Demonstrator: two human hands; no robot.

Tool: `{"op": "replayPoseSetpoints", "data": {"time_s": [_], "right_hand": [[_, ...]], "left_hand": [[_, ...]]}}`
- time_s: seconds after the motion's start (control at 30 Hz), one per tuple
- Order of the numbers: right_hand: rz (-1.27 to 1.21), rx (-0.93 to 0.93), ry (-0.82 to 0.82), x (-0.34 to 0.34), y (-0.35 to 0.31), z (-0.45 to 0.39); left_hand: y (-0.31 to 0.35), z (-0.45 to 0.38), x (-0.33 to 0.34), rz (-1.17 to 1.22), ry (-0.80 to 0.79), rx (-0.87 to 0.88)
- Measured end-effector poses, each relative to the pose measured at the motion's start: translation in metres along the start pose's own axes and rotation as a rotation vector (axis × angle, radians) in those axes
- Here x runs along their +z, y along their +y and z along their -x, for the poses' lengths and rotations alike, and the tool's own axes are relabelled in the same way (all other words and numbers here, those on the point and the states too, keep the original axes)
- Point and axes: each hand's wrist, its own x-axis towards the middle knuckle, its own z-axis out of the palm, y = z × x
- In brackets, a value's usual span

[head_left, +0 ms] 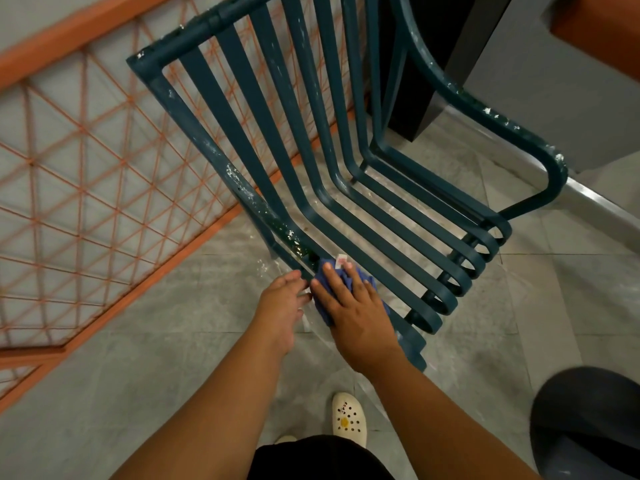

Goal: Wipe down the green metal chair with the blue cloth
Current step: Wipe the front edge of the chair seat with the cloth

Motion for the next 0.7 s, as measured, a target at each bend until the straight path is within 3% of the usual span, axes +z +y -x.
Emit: {"op": "replayPoseSetpoints", "data": {"time_s": [0.07,0.2,0.37,0.47,0.63,0.7], "right_hand": [[-0.092,0.107,-0.086,-0.007,0.006,-0.002],[-0.206,0.354,-0.084,-0.017,0.001,-0.033],[-0.019,0.076,-0.009,-0.006,-0.011,-0.028],[0.034,-0.054,-0.050,0.001,0.000,-0.014],[-0.124,0.217,-0.113,-0.016,-0.007,-0.033],[-0.111,0.193,-0.076,-0.016,-0.013,-0.040]], "left_hand": [[0.004,-0.002,0.000,-0.012,0.011,0.014],[0.004,-0.003,-0.002,-0.011,0.049,0.018],[0.003,-0.005,-0.001,0.033,0.086,0.002],[0.006,-0.004,-0.001,0.057,0.085,-0.012],[0.009,-0.005,-0.001,0.053,0.079,0.016],[0.008,-0.006,0.001,0.048,0.079,0.022]]}}
